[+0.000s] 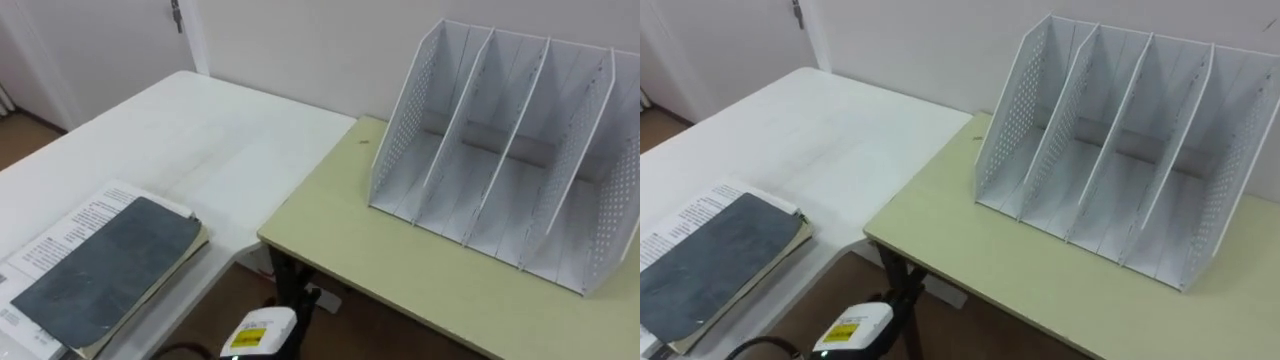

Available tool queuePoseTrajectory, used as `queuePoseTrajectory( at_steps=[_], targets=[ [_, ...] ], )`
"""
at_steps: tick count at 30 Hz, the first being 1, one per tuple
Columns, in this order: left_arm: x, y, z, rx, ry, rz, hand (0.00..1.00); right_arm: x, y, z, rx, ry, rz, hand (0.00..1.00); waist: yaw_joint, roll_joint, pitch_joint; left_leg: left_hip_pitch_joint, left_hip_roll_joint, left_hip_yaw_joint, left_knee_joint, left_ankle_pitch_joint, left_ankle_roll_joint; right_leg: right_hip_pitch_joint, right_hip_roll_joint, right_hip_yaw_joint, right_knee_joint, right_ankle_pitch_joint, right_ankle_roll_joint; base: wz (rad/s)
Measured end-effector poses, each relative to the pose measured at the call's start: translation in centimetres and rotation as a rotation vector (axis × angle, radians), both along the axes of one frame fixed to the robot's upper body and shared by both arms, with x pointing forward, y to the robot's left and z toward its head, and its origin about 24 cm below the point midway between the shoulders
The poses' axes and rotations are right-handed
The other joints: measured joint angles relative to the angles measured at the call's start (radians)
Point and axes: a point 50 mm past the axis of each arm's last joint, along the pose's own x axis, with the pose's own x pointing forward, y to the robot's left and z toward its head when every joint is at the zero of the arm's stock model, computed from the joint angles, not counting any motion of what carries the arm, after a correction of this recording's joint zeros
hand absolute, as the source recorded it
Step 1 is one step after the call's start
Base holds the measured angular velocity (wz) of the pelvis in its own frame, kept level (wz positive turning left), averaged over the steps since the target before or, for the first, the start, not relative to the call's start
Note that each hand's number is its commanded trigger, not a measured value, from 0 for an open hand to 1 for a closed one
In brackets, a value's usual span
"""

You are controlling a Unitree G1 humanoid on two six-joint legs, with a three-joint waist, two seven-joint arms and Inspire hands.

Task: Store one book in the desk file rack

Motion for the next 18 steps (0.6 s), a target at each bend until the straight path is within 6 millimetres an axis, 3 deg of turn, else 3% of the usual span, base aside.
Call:
queuePoseTrajectory(
  at_steps=[3, 8, 10, 14, 18],
  targets=[
    [0.6, 0.3, 1.5, 0.007, -0.105, 0.016, 0.0, -0.4, 0.0, 0.0, 0.005, 0.007, -0.008, 0.0, 0.006, -0.003, -0.0011, -0.002, -0.001, -0.001, 0.0, 0.0, 0.0, 0.001, 0.0, 0.001, -0.004, 0.0, 0.0, 0.0],
    [1.1, 1.0, 2.7, 0.021, -0.232, 0.056, 0.0, -0.9, 0.0, -0.1, 0.001, 0.018, -0.014, 0.0, 0.011, -0.002, -0.01, 0.011, 0.0, 0.002, 0.0, 0.0, 0.0, 0.019, 0.004, 0.0, -0.014, 0.001, -0.001, 0.01],
    [1.4, 1.6, 3.6, 0.007, -0.308, 0.089, 0.0, -1.1, 0.0, -0.1, -0.014, 0.015, -0.015, 0.0, 0.011, -0.003, -0.0095, 0.016, 0.0, 0.002, 0.0, 0.0, 0.0, 0.027, 0.005, -0.002, -0.015, 0.002, -0.001, 0.03],
    [1.7, 2.5, 4.3, -0.003, -0.393, 0.137, 0.0, -1.4, 0.0, -0.1, -0.019, 0.018, -0.025, 0.0, 0.016, 0.001, -0.0123, 0.017, 0.0, 0.006, 0.0, 0.0, 0.0, 0.027, 0.003, -0.003, -0.016, 0.002, -0.001, 0.02],
    [1.8, 3.2, 4.7, 0.006, -0.447, 0.176, 0.0, -2.1, -0.1, -0.1, -0.021, 0.045, -0.034, 0.0, 0.044, 0.008, -0.0162, 0.018, 0.0, 0.003, 0.0, 0.0, 0.0, 0.027, 0.002, -0.003, -0.016, 0.002, -0.002, 0.01]
  ],
)
